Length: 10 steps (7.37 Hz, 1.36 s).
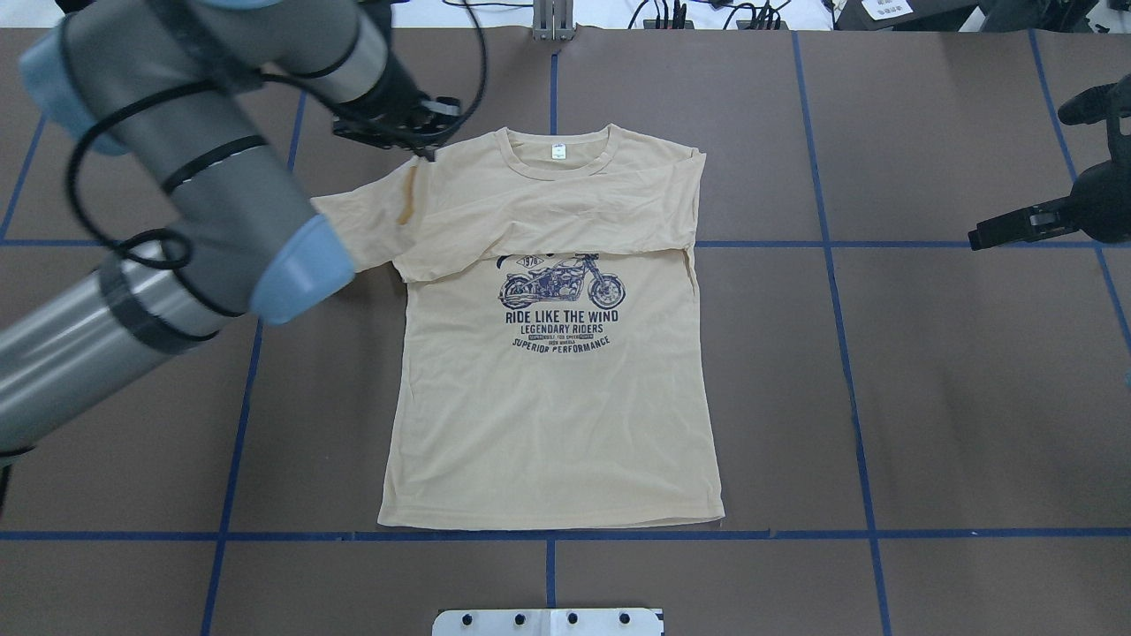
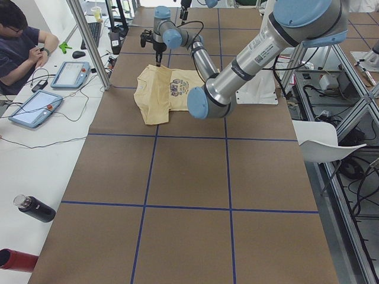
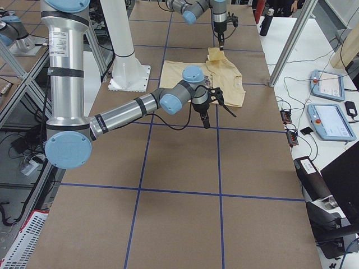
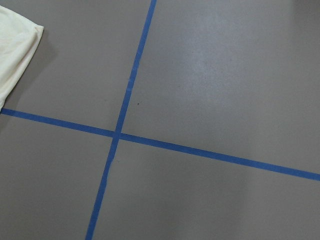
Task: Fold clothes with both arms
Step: 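Fold the held sleeve across the shirt body with the left gripper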
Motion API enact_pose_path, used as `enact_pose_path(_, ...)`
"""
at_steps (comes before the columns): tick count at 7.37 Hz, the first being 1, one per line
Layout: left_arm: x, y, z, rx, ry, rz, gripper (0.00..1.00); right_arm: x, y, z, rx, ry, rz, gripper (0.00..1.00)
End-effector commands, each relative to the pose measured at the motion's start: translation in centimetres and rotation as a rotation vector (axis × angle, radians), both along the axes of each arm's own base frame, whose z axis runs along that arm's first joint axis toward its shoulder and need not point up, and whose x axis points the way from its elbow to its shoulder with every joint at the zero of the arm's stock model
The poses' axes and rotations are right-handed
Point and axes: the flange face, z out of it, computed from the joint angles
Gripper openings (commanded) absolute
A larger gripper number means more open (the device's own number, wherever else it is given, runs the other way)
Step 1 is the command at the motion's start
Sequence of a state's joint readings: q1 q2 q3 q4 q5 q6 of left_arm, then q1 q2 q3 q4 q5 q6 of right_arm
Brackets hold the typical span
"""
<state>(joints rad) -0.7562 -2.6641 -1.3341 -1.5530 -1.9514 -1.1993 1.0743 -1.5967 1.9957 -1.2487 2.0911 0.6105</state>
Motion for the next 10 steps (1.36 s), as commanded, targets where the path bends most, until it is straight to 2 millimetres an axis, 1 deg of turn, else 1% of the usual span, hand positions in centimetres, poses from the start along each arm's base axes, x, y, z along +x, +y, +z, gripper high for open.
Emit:
enact_pose_path(1, 10.8, -2.1, -3.4, -0.132, -0.039, -0.112, 0.0, -0.1, 0.0, -0.1, 0.0, -0.002, 0.0, 1.0)
enact_pose_path(2, 12.3, -1.7, -2.7, -0.148, -0.045, -0.157, 0.0, -0.1, 0.0, 0.0, -0.002, -0.001, -0.002, 1.0)
enact_pose_path(3, 13.9, -0.8, -4.0, -0.172, 0.0, -0.178, 0.0, -0.1, -0.1, -0.2, 0.002, -0.003, 0.0, 1.0)
enact_pose_path(4, 16.2, 0.0, -5.9, -0.211, 0.042, -0.201, 0.0, -0.2, -0.1, -0.3, 0.004, -0.003, -0.001, 1.0)
enact_pose_path(5, 17.7, 0.7, -6.0, -0.24, 0.062, -0.238, 0.56, -0.2, -0.2, -0.4, 0.006, -0.004, -0.001, 1.0)
enact_pose_path(6, 18.5, 1.5, -6.0, -0.222, 0.055, -0.237, 1.0, -0.4, -0.6, -0.7, 0.011, -0.007, -0.001, 1.0)
enact_pose_path(7, 18.3, 1.8, -6.5, -0.185, 0.056, -0.208, 1.0, -0.7, -1.0, -1.0, 0.018, -0.01, -0.002, 1.0)
enact_pose_path(8, 17.5, 2.2, -7.3, -0.126, 0.069, -0.161, 1.0, -1.1, -1.7, -1.4, 0.024, -0.014, 0.0, 1.0)
enact_pose_path(9, 16.2, 3.2, -6.0, -0.069, 0.084, -0.119, 1.0, -1.6, -2.5, -2.7, 0.024, -0.034, 0.012, 1.0)
enact_pose_path(10, 13.8, 4.8, -3.6, -0.01, 0.083, -0.079, 1.0, -3.5, -2.7, -4.9, -0.008, -0.078, 0.044, 1.0)
